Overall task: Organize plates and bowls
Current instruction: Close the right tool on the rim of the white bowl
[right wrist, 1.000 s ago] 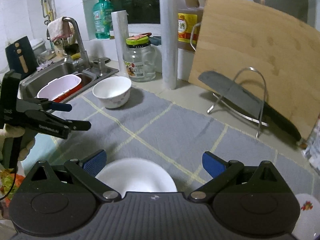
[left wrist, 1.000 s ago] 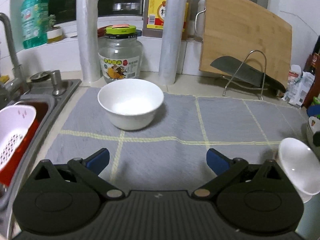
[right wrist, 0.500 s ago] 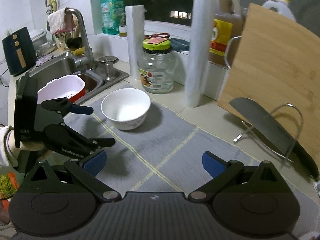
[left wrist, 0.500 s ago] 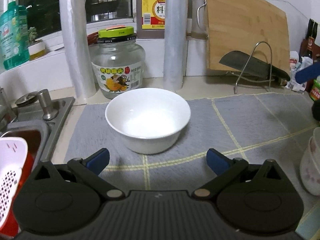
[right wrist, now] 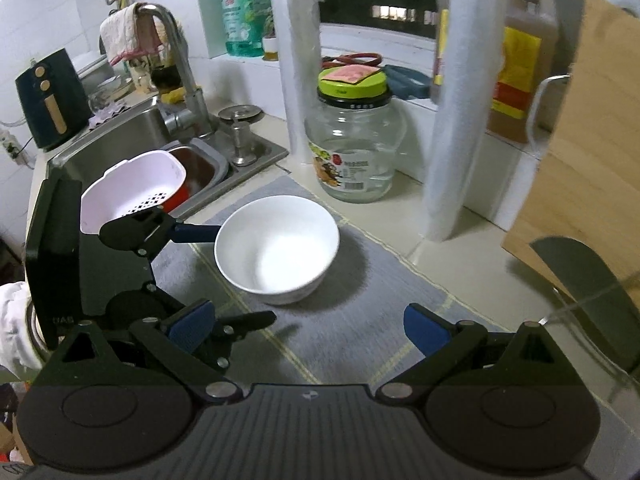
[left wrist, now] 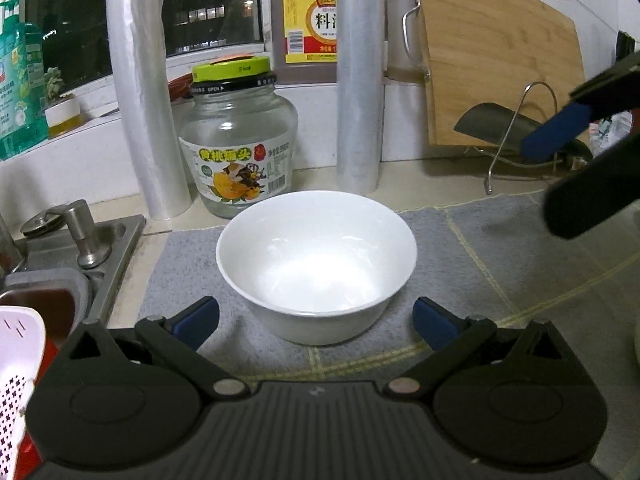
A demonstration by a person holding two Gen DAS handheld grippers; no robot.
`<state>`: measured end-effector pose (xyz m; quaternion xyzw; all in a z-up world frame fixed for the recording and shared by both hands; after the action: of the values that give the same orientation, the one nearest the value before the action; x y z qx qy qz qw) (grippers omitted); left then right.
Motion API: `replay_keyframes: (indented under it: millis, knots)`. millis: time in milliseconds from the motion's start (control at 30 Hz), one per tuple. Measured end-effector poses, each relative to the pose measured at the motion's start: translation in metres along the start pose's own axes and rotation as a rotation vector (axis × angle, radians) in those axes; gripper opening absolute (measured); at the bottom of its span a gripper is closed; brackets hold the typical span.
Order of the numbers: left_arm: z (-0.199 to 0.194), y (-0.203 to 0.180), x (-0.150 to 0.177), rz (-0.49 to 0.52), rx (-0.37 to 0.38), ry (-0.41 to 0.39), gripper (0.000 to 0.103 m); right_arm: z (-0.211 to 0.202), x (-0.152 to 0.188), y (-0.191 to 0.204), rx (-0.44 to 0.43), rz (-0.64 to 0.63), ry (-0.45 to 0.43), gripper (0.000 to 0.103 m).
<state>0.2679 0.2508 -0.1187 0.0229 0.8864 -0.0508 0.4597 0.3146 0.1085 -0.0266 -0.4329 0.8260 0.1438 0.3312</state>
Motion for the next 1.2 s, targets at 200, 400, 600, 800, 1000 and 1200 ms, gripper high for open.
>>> replay_keyframes:
  millis: [200,400,600,800,1000,1200]
  knots:
    - [0.003,0.002,-0.003,-0.004,0.004,-0.01,0.101,0.023,-0.017,-0.002,-0.045,-0.036,0.004,0.095]
    - [0.004,0.004,-0.006,-0.007,0.005,-0.019,0.099,0.048,-0.03,-0.005,-0.068,-0.065,0.025,0.085]
    - [0.006,0.002,-0.007,0.003,0.02,-0.016,0.094,0.071,-0.038,-0.011,-0.078,-0.067,0.043,0.079]
    - [0.007,0.002,-0.009,0.011,0.036,-0.014,0.093,0.088,-0.045,-0.016,-0.091,-0.057,0.055,0.072]
    - [0.007,0.003,-0.009,0.009,0.041,-0.013,0.092,0.1,-0.047,-0.02,-0.102,-0.047,0.064,0.067]
    - [0.007,0.003,-0.009,0.007,0.042,-0.013,0.092,0.11,-0.049,-0.019,-0.108,-0.05,0.071,0.063]
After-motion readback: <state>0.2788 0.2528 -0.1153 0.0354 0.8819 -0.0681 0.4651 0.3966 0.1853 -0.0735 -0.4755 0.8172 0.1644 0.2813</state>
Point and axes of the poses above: each gripper's, at about its wrist camera, not at the fingertips, and z roughly the way its jaws point, y to its left, x to its underside, the point moved 2 cm from there along z, roughly the way its jaws point, and after that the axes turned 8 degrees about -z, right-handed, at the moved point
